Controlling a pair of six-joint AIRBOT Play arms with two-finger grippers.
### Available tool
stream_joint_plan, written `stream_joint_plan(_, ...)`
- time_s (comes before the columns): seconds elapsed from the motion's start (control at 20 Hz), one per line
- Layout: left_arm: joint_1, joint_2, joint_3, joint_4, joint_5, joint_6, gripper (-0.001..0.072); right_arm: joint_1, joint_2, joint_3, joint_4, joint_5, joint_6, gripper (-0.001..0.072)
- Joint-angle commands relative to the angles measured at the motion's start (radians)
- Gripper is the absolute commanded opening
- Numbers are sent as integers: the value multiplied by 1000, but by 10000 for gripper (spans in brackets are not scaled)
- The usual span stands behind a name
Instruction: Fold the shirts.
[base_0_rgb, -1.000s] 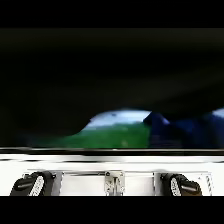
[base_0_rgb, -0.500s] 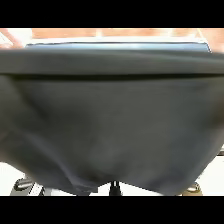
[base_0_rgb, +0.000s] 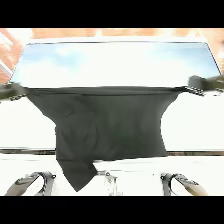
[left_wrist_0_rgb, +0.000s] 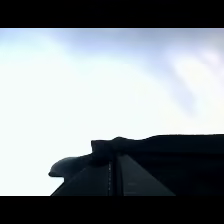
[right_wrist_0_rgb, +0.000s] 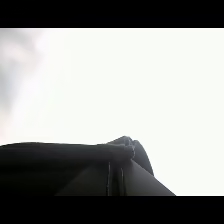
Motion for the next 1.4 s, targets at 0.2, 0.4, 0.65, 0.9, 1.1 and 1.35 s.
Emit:
stream_joint_plan(0.2,-146,-558,144,-37,487,93,37,153,-385,-44,61,-799,-9,65)
stream_joint_plan(0.4,-163,-652,184,-38,718,77,37,164,-481,-44,65,-1044,3,65)
stream_joint_plan(0.65,-173,-740,184,-38,715,-58,37,158,-566,-44,65,-915,23,65)
stream_joint_plan(0.9,-143,-732,205,79,244,-50,37,150,-550,-45,9,-657,19,65)
stream_joint_plan(1.1,-127,-703,211,136,-81,3,37,125,-480,-45,-51,-470,55,65)
stream_joint_plan(1.35,-152,-703,169,126,-174,-3,37,119,-497,-45,-143,-270,149,65)
